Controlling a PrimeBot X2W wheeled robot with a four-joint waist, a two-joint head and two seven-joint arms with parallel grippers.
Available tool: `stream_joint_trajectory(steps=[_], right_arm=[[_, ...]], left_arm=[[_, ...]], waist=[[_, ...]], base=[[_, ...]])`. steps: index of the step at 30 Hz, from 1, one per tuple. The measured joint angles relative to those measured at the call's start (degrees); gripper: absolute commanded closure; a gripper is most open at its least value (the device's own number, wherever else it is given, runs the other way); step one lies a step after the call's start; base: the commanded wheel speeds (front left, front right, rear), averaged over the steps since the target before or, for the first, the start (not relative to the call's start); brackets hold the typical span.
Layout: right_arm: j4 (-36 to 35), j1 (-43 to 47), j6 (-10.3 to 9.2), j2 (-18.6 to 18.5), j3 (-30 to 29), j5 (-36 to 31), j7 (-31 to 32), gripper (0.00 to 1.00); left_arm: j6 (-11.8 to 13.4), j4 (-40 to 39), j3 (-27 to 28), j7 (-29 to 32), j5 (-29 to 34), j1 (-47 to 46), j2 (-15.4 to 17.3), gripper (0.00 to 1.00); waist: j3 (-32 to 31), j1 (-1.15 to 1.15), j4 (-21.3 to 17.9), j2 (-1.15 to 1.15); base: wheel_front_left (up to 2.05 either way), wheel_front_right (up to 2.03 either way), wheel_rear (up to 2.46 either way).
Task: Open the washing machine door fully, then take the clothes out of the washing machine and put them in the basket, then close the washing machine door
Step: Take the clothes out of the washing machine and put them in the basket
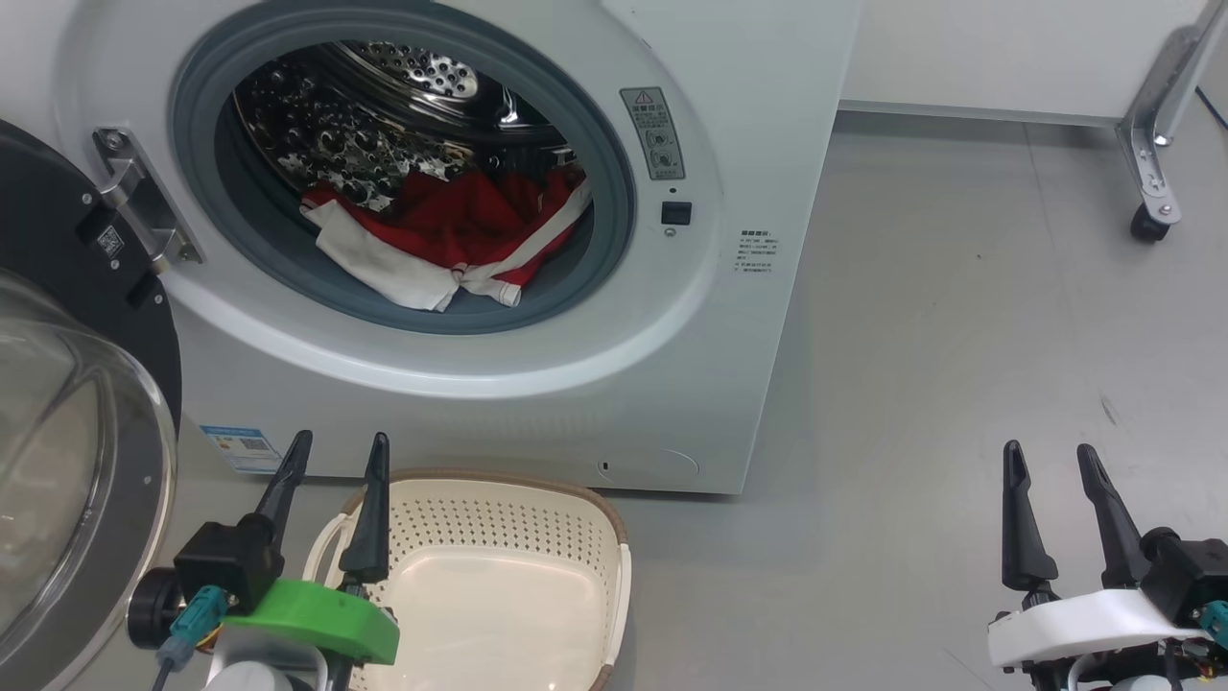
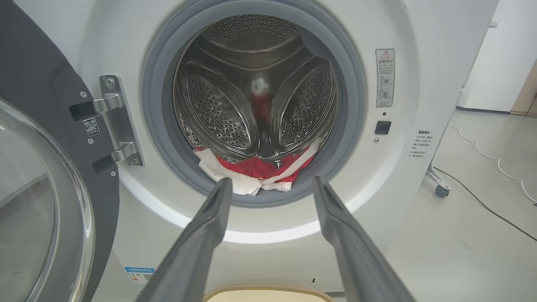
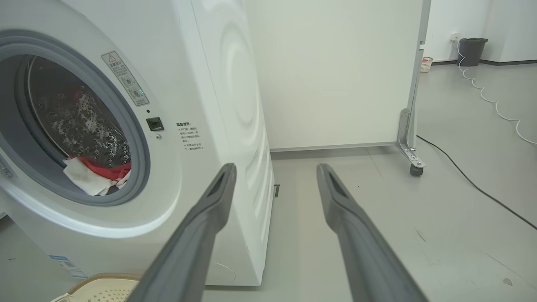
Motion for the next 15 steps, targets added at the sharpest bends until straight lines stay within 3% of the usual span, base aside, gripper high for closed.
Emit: stream_joint_trajectory(steps=[15], right_arm=[[0.04,0.0,0.02,0.23,-0.11,-0.05,0.0,0.0]], left_arm=[[-0.04,-0.02,0.0,0.0,0.0,0.22,-0.12,0.0]], waist=[[-0.18,0.0,-0.46,0.0]], base=[[0.22,-0.22,0.0]])
